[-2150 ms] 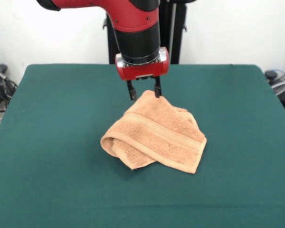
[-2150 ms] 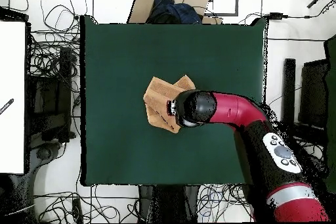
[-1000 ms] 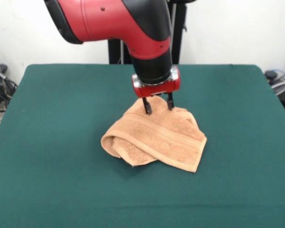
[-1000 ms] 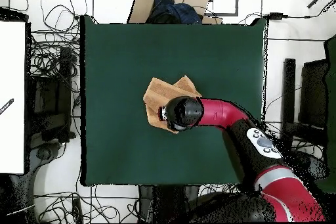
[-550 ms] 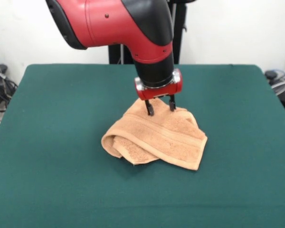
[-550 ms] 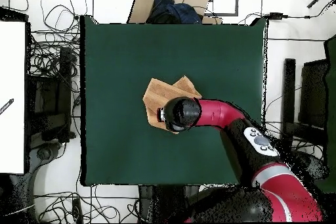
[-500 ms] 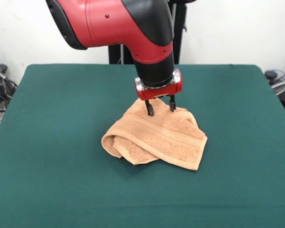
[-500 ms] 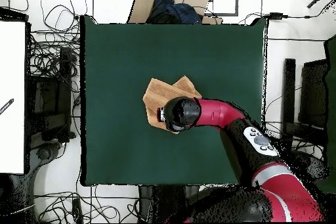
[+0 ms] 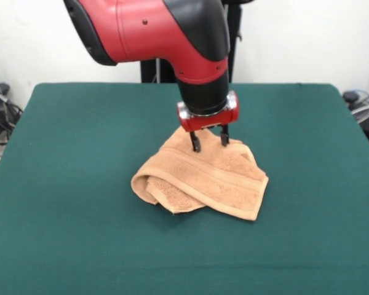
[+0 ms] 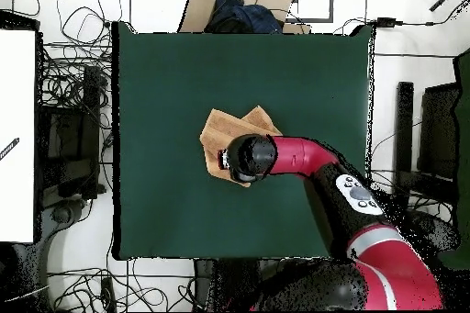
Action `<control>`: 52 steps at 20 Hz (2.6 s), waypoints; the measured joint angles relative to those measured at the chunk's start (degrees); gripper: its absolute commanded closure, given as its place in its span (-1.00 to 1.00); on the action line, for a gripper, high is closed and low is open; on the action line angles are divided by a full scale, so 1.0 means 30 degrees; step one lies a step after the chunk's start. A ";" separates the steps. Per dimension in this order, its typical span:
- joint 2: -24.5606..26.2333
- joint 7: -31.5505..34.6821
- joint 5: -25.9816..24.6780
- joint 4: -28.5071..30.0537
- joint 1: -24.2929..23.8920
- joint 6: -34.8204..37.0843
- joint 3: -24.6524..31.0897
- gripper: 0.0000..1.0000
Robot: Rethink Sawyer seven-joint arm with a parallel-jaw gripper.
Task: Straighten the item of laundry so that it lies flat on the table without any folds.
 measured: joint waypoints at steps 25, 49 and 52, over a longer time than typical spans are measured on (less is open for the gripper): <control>0.0276 0.0000 -0.1065 -0.1124 0.1642 -0.0004 -0.0587 -1.00; 0.0513 0.0000 -0.1065 -0.1362 0.1591 0.0004 -0.0587 1.00; 0.0511 0.0000 -0.1065 -0.1362 0.1591 0.0004 -0.0584 1.00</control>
